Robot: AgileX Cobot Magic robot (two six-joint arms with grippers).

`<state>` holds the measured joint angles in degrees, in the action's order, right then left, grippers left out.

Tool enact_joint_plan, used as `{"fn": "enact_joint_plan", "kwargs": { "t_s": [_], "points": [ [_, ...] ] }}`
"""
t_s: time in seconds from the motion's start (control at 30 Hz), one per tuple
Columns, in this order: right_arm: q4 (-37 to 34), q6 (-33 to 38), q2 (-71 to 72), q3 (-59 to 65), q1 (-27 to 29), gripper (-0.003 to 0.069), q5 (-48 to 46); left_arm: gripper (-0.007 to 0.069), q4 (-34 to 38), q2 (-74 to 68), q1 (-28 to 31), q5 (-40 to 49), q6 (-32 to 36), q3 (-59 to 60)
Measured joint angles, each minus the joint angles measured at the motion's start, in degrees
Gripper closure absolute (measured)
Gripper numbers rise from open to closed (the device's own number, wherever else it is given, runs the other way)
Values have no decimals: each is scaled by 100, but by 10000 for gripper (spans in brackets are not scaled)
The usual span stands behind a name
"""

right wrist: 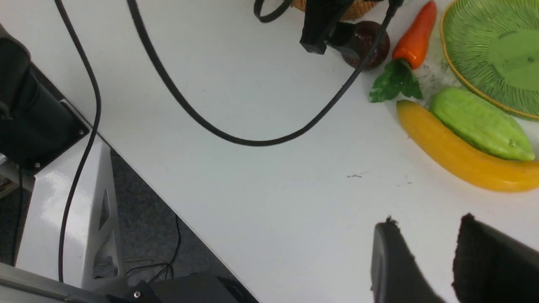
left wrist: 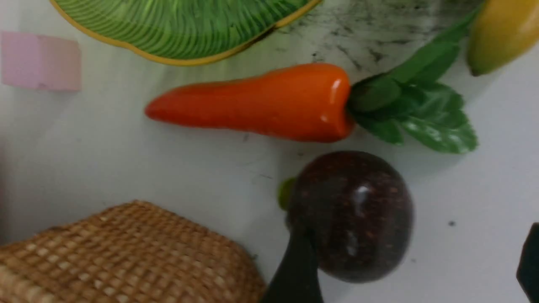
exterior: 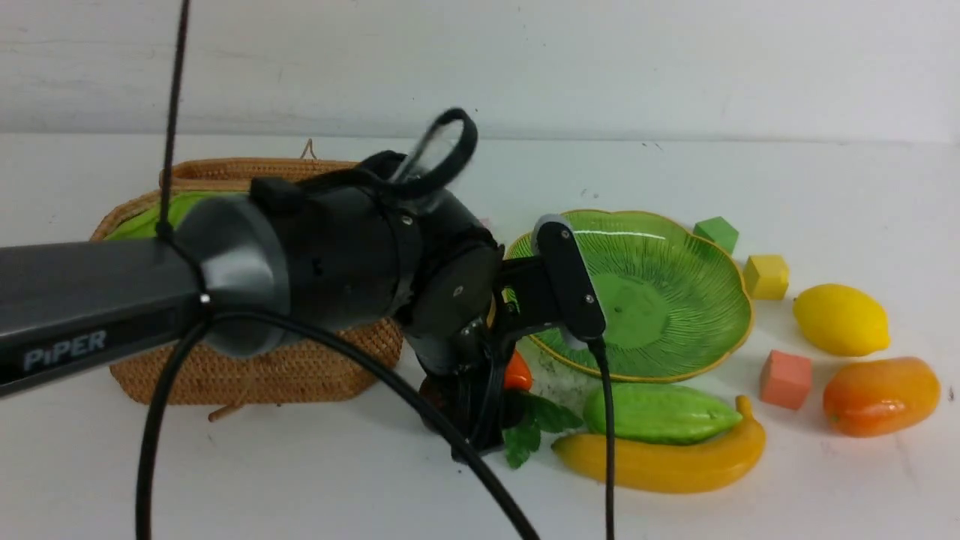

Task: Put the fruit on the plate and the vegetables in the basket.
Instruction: Grab a mangosteen with your left arm and put it on the plate on the right

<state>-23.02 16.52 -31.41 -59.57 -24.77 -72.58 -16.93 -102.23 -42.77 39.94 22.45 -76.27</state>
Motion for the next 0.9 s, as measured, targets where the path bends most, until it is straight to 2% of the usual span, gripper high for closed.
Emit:
{"fn": "enact_joint_plan", "kwargs": {
  "t_s": [0.07, 0.2, 0.67, 0.9],
  "points": [
    [0, 0, 28, 0, 0, 426, 0, 1, -351, -138, 0, -128, 6, 0],
    [0, 0, 136, 0, 0, 426, 0, 40, -614, -389, 0, -210, 6, 0],
    [-44, 0, 227, 0, 0, 424, 0, 63, -732, -880, 0, -72, 6, -38],
    [-86, 0, 245, 0, 0, 424, 0, 113, -748, -887, 0, 11, 6, -49]
  ]
}}
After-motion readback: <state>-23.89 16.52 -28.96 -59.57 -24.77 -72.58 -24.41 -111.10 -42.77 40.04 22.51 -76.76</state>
